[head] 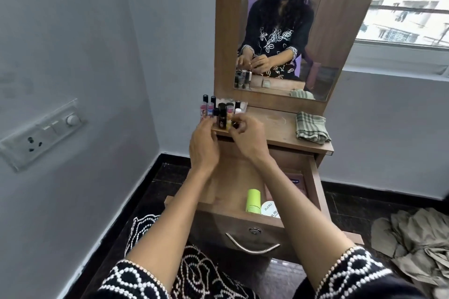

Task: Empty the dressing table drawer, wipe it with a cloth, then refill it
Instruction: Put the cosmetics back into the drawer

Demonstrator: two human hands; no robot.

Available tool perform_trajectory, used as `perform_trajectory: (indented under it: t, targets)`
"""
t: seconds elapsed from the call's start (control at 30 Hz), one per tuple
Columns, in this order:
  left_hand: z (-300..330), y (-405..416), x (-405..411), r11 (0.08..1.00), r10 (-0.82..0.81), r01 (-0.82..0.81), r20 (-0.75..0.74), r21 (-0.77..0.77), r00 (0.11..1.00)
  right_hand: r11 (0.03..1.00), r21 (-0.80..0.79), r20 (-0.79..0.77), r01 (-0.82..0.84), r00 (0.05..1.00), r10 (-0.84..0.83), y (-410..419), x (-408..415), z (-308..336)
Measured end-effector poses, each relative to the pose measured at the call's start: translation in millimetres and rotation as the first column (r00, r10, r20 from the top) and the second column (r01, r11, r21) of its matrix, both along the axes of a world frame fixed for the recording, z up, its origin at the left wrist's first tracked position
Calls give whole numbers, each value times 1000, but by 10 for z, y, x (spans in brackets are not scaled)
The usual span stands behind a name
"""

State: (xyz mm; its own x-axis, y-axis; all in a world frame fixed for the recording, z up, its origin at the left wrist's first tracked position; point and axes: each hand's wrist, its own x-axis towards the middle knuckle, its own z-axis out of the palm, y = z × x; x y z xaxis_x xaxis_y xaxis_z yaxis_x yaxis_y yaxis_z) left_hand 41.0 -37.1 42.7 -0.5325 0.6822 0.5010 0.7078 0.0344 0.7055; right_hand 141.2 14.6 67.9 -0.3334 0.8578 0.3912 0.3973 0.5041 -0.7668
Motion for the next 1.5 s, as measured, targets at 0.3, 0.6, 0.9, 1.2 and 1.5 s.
perform_trajectory:
  t: [0.3,0.6,0.9,1.2,1.5]
  targets:
    - [346,278,-566,931,-141,86,-134,-354,981,990,88,323,-111,943,77,302,-589,297]
    - [372,378,-678,963,-121,81,-146,-257,982,985,108,414,-138,907,82,384,-708,276]
    - [398,370,-657,989,-28,13,-100,-146,995,989,117,237,-90,970,60,473,-853,195]
    - [495,-203,-378,992,-78,65,-121,-110,990,977,93,151,-191,973,175,-105,-389,188]
    - [-132,-658,-21,956,-154,152,12,-251,988,977,-116,107,-182,975,194,-587,113,-454]
